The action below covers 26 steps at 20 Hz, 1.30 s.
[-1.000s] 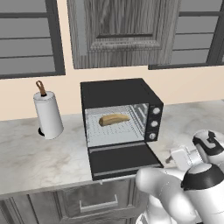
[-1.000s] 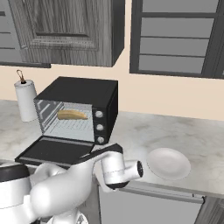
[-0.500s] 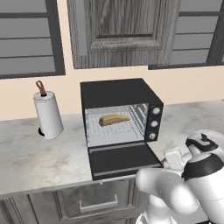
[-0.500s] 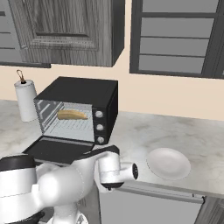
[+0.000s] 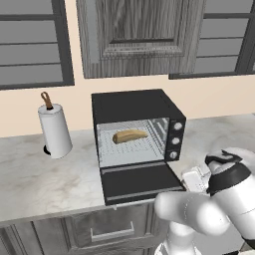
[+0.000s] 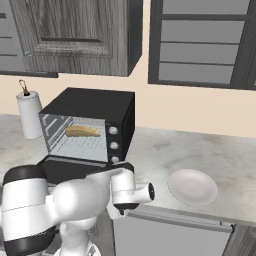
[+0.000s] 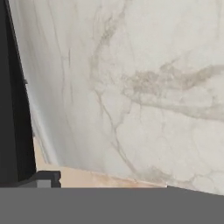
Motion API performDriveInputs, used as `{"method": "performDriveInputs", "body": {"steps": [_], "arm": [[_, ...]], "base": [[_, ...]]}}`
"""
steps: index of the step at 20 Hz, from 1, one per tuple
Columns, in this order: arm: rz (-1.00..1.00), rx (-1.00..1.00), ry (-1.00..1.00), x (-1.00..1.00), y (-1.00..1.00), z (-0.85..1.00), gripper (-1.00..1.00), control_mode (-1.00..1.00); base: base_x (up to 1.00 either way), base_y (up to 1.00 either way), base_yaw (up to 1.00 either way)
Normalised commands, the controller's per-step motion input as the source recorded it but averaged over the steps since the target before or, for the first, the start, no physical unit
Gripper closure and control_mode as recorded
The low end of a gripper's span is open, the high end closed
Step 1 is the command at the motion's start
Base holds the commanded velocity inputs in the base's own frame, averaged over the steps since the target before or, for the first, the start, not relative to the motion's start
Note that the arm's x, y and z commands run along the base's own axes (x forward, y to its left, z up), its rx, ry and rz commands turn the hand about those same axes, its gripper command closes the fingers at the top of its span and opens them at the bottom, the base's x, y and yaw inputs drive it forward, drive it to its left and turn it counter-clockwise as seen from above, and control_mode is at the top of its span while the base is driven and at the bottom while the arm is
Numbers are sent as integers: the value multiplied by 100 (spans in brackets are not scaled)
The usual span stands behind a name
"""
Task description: Pull the toaster oven rack outwards. Pick up the baguette from the plate and place it on the toaster oven rack. Close the toaster oven door fully and set the temperature to the lowest setting.
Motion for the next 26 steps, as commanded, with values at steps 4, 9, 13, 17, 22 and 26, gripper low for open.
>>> {"method": "performDriveInputs", "body": {"steps": [4, 9, 13, 17, 22, 26], "arm": [[-1, 12, 0, 0, 27, 2, -100, -100], [-2, 20, 0, -1, 34, 30, -100, -100], [-2, 21, 0, 0, 43, 48, -100, -100], [-9, 28, -1, 0, 50, 42, -100, -100], [-17, 32, -2, 0, 60, 37, -100, -100], [-22, 33, 0, 0, 64, 38, -100, -100]], "base": [[0, 0, 0], [0, 0, 0], [0, 0, 0], [0, 0, 0], [0, 0, 0], [0, 0, 0]]}}
